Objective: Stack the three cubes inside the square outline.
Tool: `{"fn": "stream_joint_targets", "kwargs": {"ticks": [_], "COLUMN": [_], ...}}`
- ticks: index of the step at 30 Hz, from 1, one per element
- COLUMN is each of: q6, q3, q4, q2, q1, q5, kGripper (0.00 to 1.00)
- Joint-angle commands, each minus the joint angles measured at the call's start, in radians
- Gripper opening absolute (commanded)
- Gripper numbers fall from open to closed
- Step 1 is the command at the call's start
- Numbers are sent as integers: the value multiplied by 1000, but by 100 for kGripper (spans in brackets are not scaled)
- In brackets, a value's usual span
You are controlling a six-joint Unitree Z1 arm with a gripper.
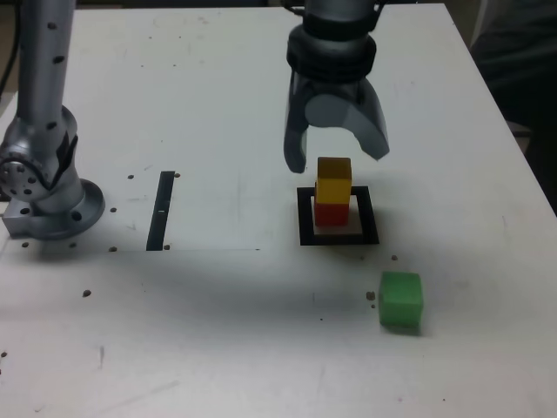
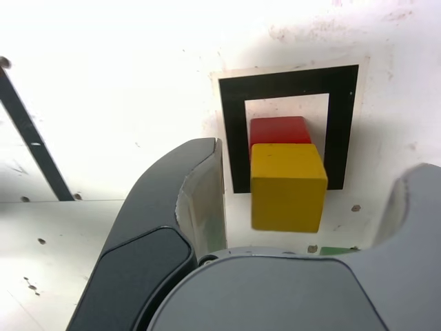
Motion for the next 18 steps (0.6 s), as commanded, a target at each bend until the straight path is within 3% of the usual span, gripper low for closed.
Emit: {"fn": "stream_joint_targets", "kwargs": {"ticks": [1,9,18], "q6": [13,31,-51], "q3": [-7,-85,-175], "q4": [14,96,159], "q2": [-21,-47,-12], "q1": [-6,-76,-203], "q5": [14,81,87], "kGripper": [100,100,100]}}
